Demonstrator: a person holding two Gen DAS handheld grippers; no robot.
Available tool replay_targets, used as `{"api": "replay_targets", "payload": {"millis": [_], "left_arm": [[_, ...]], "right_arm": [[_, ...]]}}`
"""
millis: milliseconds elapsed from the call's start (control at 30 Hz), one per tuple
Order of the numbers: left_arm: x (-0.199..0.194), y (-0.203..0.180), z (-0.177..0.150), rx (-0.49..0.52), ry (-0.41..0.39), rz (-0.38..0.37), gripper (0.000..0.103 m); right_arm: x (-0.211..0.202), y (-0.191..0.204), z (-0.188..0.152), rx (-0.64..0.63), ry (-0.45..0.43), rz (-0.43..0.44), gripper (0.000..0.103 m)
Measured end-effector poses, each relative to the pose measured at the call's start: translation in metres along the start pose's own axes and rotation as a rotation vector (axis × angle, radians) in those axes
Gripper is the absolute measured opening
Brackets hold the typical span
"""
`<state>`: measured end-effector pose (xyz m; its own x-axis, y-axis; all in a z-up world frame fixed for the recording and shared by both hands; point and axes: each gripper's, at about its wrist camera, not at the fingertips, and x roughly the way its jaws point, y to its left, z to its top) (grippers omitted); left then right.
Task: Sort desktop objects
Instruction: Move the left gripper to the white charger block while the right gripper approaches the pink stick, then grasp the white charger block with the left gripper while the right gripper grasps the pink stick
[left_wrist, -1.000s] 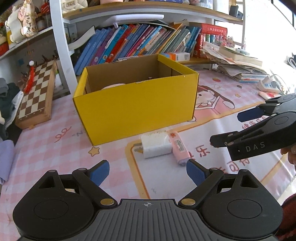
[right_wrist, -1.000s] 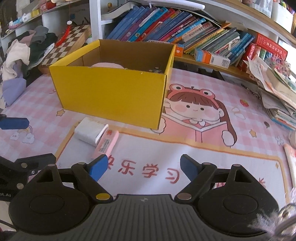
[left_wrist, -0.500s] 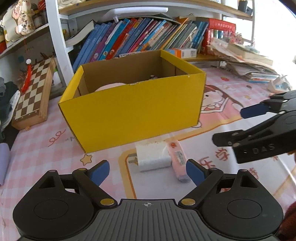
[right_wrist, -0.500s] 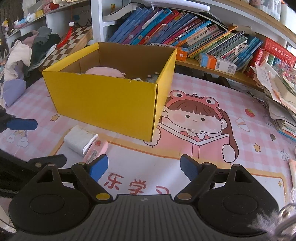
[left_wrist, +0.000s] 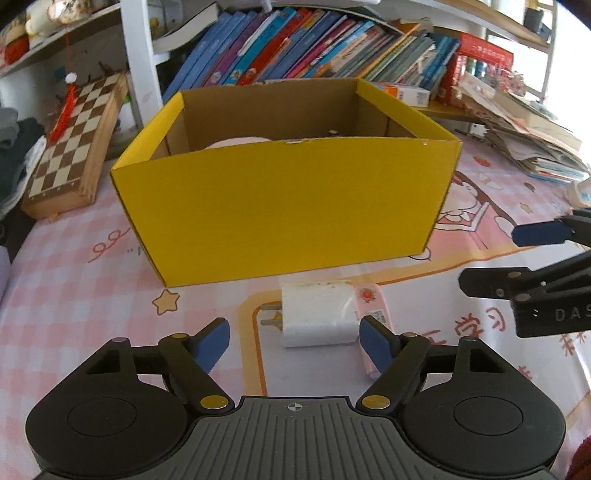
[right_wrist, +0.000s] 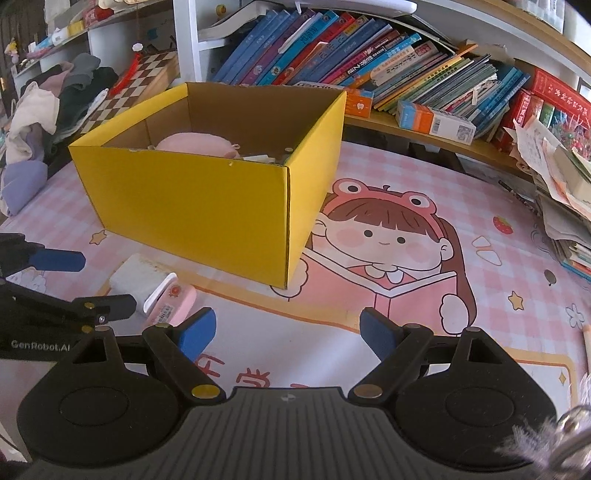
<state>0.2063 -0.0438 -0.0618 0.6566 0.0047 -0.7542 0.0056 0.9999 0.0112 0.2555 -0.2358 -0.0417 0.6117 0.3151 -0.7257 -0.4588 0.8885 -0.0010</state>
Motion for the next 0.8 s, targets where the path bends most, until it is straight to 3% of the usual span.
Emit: {"api": "replay_targets", "payload": {"millis": [133,367,800], "left_arm": [[0.002,0.001,-0.001,-0.007,0.008,0.004,0.070],[0.004,0.001,-0.004,-0.011,0.016,0.010,0.069],[0.010,-0.010,0.011,0.022,-0.004,-0.045,0.061]], "right_arm": [[0.001,0.002,0.000,-0.012,0.001,0.011,0.085],[0.004,0.005,-0.001,-0.018,0.018,0.033,0.085],[0.007,0.018,-0.001,-0.073,0.027,0.073,0.085]]}}
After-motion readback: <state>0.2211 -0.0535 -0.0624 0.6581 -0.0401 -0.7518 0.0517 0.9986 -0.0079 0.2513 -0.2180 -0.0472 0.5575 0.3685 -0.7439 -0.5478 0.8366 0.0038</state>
